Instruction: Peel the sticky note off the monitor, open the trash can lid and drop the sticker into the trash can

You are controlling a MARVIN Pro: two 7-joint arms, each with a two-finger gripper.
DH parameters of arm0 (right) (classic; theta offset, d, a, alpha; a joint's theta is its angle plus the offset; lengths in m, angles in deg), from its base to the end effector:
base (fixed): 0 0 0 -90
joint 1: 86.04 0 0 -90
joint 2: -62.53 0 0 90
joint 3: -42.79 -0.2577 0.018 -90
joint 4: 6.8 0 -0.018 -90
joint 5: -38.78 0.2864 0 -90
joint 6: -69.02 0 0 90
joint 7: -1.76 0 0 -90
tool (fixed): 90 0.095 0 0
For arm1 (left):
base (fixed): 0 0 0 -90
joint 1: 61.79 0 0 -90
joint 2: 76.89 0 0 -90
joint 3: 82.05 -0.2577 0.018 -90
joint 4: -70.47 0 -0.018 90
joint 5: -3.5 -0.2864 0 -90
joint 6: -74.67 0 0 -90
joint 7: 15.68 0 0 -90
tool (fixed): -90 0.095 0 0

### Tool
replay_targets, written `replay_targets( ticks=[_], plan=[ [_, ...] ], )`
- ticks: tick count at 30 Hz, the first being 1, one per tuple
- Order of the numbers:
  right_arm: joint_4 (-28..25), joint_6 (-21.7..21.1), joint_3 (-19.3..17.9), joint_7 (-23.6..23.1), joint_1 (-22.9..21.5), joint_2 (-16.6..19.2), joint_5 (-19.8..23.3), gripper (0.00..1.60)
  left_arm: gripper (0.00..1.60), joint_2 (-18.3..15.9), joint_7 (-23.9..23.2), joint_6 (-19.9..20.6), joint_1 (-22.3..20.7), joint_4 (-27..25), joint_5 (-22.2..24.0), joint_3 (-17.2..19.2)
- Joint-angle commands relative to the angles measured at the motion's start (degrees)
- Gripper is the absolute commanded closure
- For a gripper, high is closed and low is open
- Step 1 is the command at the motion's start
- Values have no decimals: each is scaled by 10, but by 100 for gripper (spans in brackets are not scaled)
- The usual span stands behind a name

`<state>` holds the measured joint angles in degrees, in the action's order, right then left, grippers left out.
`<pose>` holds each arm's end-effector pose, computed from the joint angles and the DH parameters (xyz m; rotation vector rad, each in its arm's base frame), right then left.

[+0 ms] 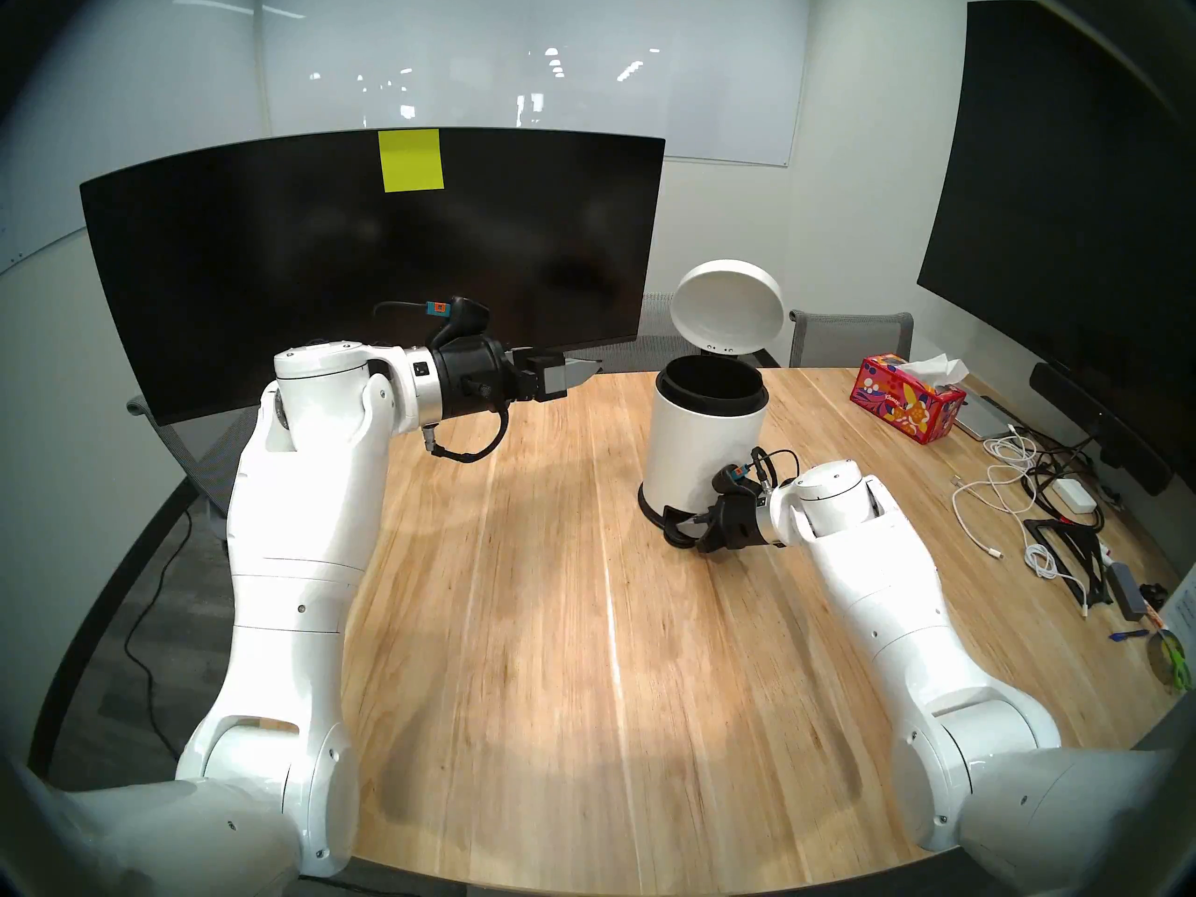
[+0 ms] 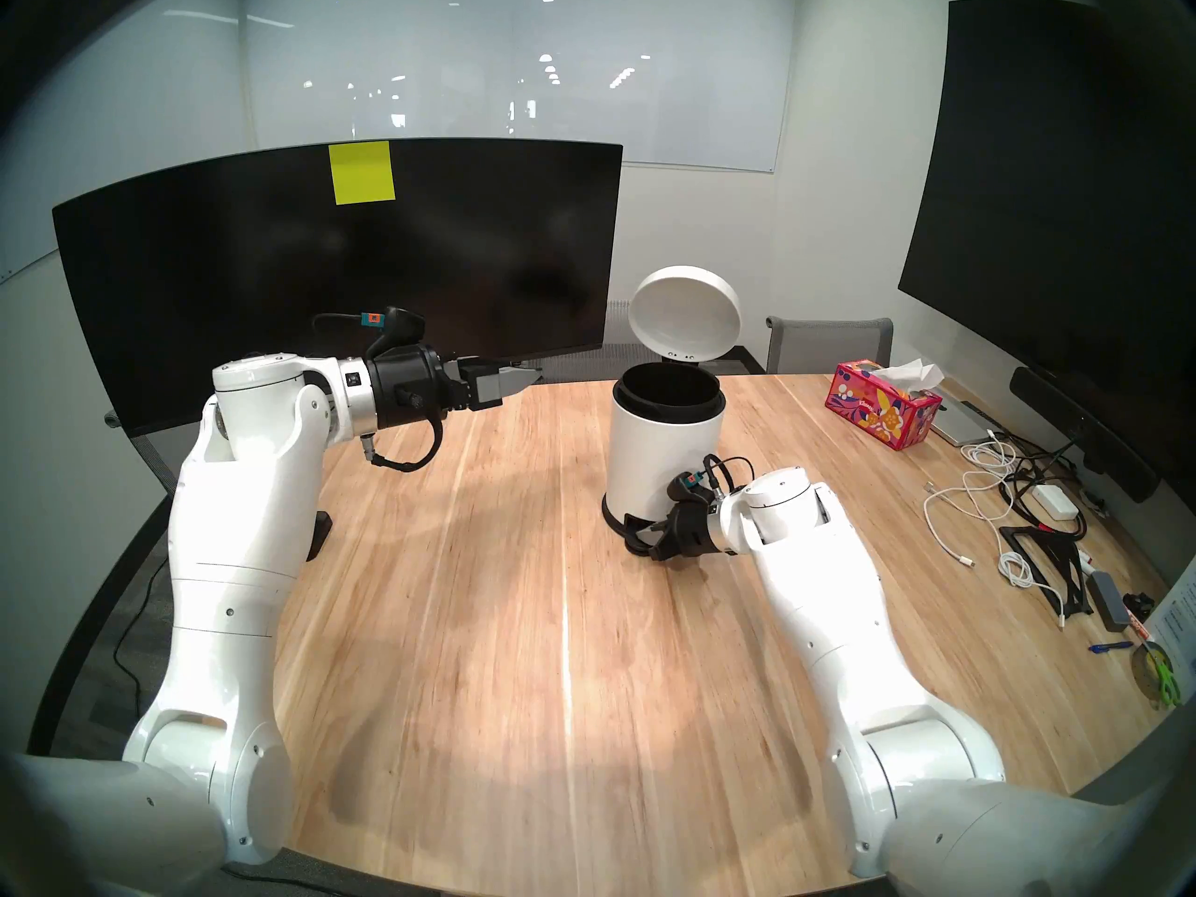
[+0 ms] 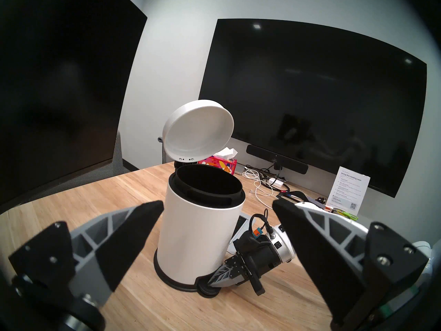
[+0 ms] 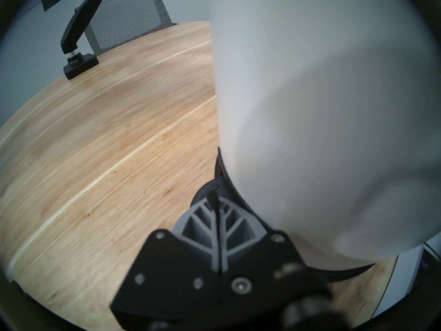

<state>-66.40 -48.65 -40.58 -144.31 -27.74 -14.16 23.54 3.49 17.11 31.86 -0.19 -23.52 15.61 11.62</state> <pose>0.4824 -0.0125 -0.2786 -2.3503 -0.9747 -1.0835 0.4377 -0.0174 -0.0819 1.7363 -0.6856 1.4017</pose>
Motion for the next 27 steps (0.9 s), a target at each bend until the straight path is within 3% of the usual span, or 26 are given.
replay_targets(
  ticks=[1,27],
  plan=[
    [1,0,-2,2,3,5,-2,160,0,0,-2,0,-7,-7,1,-1],
    [1,0,-2,2,3,5,-2,160,0,0,-2,0,-7,-7,1,-1]
  ],
)
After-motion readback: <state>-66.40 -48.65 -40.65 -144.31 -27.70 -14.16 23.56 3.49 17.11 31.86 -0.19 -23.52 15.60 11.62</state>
